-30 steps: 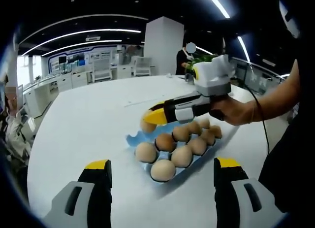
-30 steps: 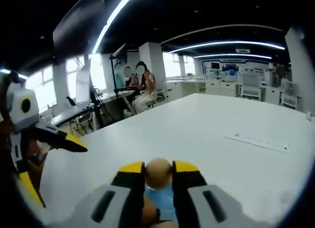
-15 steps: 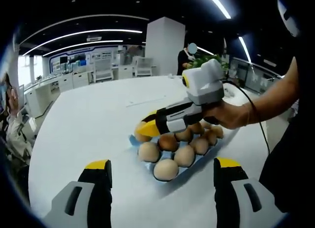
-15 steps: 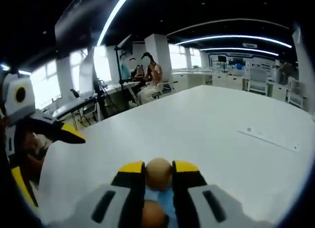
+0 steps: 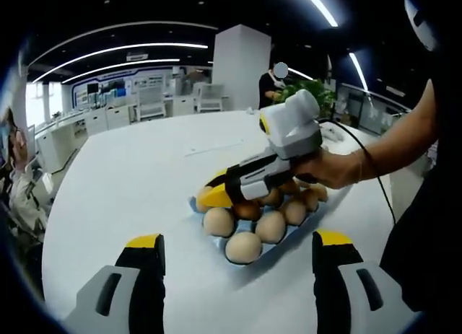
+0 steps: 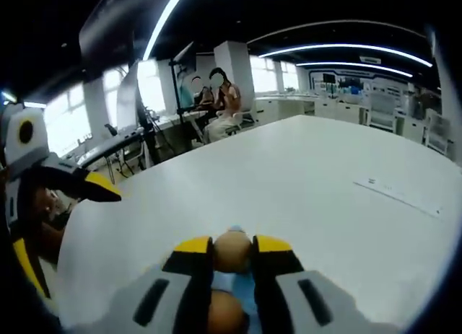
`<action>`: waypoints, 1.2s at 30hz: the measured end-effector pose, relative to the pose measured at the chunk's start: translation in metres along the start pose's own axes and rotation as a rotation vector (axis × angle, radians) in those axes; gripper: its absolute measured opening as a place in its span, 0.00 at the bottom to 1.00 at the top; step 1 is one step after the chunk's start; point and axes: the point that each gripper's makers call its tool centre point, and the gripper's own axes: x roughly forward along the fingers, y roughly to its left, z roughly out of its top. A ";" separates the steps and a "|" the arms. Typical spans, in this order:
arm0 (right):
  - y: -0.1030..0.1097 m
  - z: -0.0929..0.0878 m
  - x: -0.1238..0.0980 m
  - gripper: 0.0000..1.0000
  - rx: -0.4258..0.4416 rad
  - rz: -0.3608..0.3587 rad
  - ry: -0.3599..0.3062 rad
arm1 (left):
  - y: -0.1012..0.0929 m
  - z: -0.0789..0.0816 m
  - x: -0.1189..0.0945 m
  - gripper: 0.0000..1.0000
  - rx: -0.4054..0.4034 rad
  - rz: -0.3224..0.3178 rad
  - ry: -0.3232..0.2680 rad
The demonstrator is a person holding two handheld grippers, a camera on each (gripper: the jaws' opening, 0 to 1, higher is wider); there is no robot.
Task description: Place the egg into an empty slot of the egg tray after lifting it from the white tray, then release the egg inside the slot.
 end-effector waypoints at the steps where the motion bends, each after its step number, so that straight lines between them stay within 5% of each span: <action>1: 0.000 0.000 0.000 0.21 -0.001 0.003 0.002 | 0.000 0.000 0.000 0.84 0.000 0.001 0.000; 16: -0.002 -0.004 -0.005 0.21 0.005 0.002 0.011 | -0.004 0.006 0.000 0.81 0.006 -0.005 -0.021; 24: -0.003 0.006 -0.022 0.21 0.039 0.003 -0.043 | -0.006 0.008 0.001 0.81 0.016 -0.009 -0.022; 36: -0.035 0.000 -0.061 0.21 0.104 -0.095 -0.093 | -0.012 0.010 0.005 0.81 0.023 -0.027 -0.026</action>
